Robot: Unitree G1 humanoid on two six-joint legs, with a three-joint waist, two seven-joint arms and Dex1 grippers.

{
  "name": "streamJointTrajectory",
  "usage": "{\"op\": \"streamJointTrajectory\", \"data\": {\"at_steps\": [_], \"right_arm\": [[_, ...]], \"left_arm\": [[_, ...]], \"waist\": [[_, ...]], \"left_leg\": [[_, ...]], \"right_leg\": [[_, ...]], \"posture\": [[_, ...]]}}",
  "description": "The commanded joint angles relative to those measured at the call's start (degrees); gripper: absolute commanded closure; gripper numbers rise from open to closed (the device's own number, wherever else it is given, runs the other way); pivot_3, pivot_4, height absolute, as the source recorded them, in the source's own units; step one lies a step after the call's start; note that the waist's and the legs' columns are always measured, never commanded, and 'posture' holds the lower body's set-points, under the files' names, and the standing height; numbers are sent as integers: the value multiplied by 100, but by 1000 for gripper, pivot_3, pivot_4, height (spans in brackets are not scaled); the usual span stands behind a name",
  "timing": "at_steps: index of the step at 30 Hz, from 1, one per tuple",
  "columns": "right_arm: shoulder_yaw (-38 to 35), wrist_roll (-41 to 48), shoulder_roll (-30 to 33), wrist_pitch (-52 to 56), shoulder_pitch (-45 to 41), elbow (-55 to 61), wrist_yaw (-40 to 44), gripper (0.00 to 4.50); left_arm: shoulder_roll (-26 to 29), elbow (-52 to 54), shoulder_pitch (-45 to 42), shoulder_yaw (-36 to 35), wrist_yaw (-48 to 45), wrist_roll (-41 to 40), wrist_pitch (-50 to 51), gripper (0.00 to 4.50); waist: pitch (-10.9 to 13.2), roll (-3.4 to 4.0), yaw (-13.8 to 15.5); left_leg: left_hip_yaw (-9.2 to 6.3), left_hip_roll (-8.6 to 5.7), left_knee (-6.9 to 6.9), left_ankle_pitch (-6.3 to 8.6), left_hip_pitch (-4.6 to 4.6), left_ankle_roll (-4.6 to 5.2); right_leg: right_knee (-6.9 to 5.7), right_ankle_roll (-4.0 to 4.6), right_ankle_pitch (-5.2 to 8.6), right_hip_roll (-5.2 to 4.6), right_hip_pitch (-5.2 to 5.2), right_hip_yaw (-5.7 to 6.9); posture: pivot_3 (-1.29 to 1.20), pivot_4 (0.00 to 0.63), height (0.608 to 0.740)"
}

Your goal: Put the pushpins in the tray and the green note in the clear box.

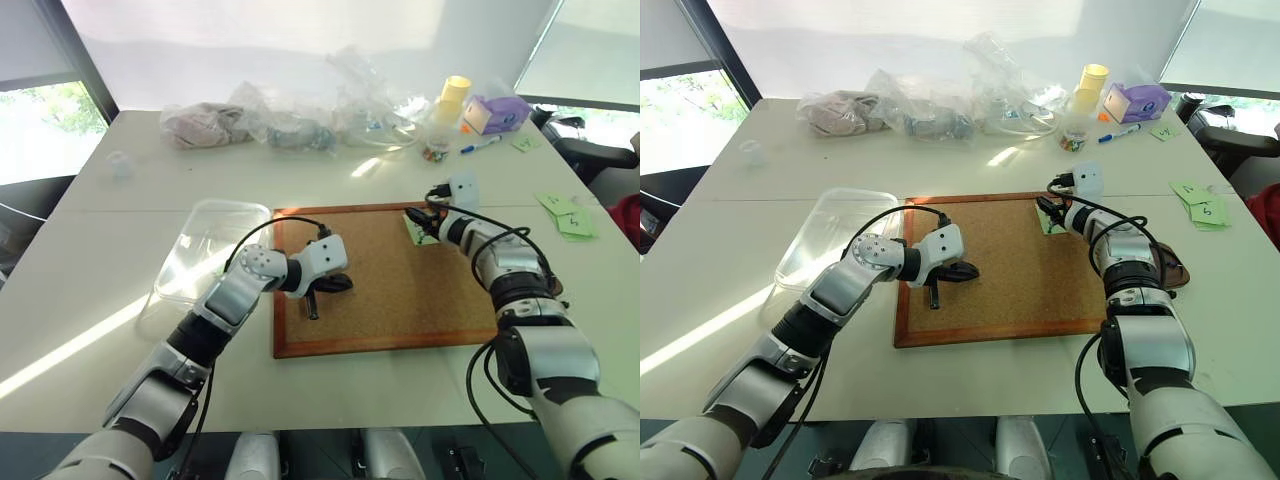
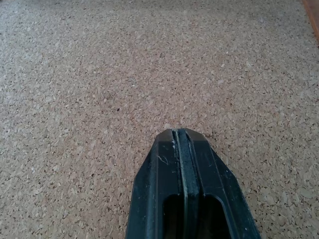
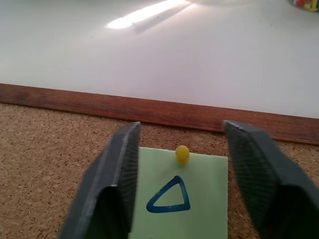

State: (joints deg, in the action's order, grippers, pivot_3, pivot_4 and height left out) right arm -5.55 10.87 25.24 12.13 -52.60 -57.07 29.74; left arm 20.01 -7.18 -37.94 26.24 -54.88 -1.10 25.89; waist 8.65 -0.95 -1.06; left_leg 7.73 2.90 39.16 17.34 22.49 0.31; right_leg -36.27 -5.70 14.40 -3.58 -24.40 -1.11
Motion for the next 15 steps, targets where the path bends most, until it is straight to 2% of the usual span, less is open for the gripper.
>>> {"op": "streamJointTrajectory", "data": {"at_steps": [1,2,9,15], "right_arm": [[-86,-33,-36,-56,-141,-60,69,3936],[-94,-35,-39,-54,-143,-63,79,4438],[-203,-7,-33,9,-24,126,74,4438],[-308,-50,-32,-398,170,436,-99,4438]], "left_arm": [[33,9,97,70,17,119,83,4500],[32,8,98,69,20,122,85,4500],[22,-50,70,66,18,150,63,4500],[-17,-126,53,99,10,161,86,4500]], "waist": [[0,0,-2],[0,0,-2],[0,1,-3],[0,1,10]], "left_leg": [[0,0,0,0,0,0],[0,0,0,0,0,-1],[-1,0,0,-1,-1,-1],[-1,0,0,-1,-1,-1]], "right_leg": [[0,0,0,0,0,0],[-1,0,0,0,0,0],[-2,0,0,0,0,0],[-2,0,0,-1,0,0]], "posture": [[0,150,737],[0,150,737],[0,150,737],[0,150,737]]}}
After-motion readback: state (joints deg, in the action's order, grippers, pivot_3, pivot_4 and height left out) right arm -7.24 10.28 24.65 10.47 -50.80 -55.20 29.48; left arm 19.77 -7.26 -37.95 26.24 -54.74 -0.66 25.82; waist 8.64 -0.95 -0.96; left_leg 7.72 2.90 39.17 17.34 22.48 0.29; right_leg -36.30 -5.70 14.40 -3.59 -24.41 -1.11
